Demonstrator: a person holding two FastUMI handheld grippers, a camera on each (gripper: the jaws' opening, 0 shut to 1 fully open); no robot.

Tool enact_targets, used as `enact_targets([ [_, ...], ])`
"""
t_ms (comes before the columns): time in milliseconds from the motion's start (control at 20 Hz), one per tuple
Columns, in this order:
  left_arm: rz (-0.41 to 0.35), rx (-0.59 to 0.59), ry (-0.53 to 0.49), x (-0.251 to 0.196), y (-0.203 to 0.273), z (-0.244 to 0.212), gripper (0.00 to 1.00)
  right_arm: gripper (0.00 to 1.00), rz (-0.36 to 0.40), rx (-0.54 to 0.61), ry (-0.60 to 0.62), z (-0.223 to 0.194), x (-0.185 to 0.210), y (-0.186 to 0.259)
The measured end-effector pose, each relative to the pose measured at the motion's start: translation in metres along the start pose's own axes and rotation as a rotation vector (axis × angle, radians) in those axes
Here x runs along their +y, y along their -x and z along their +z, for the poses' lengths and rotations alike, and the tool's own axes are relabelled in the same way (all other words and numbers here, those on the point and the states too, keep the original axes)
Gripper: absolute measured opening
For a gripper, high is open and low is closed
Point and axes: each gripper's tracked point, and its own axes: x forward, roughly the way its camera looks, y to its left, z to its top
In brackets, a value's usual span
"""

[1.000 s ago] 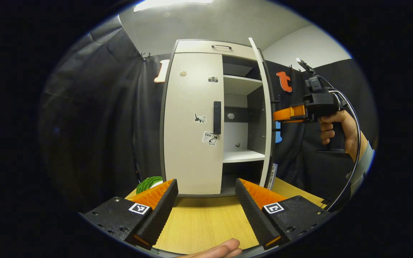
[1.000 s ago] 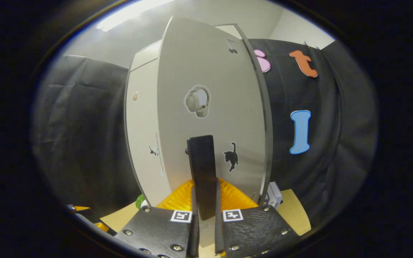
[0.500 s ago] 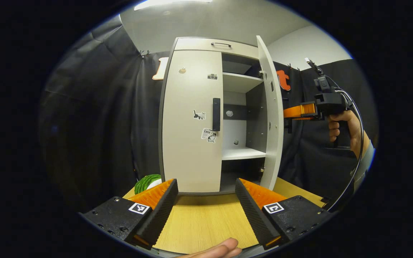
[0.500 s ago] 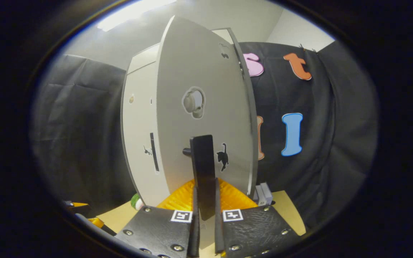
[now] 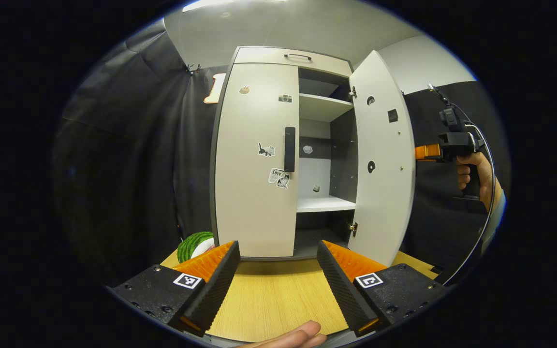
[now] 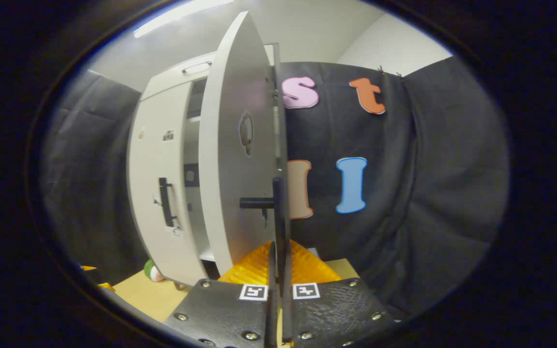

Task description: Open the right door of the double-door shoe cabinet with the right hand, and open the left door with the left hand.

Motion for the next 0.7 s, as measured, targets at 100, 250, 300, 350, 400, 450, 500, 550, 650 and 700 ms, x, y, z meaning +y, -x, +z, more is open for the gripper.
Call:
enact_targets([
  [100,-0.005,-0.004,-0.006,-0.001,-0.001,0.000,0.99,0.01,0.121,0.016,-0.109,0.001,0.009,0.007],
  [250,0.003,0.010,-0.012,-0.001,-0.002,-0.003,0.99,0.01,0.145,0.003,-0.122,0.006,0.009,0.006],
  [300,0.005,0.017,-0.013,0.000,-0.002,-0.005,1.00,0.01,0.123,-0.006,-0.089,0.005,0.005,0.005],
  [350,0.008,0.021,-0.014,0.001,-0.002,-0.005,1.00,0.01,0.117,-0.008,-0.069,0.001,0.007,0.005],
  [400,0.014,0.022,-0.013,0.003,-0.005,-0.005,1.00,0.01,0.112,0.005,-0.052,-0.002,0.004,0.007],
  [450,0.014,0.021,-0.001,0.005,-0.009,-0.004,1.00,0.01,0.103,0.014,-0.044,-0.005,0.005,0.006],
  [500,0.002,0.019,0.015,0.002,-0.013,-0.004,0.99,0.01,0.099,0.019,-0.039,-0.006,0.005,0.008],
  [550,-0.012,0.022,0.028,0.000,-0.017,-0.004,1.00,0.01,0.100,0.021,-0.031,-0.007,0.006,0.010],
  [650,-0.016,0.028,0.027,0.002,-0.024,-0.002,1.00,0.01,0.096,0.006,-0.033,-0.006,0.007,0.008],
  [700,-0.010,0.030,0.019,0.005,-0.029,-0.001,1.00,0.02,0.094,-0.009,-0.034,-0.006,0.006,0.007],
])
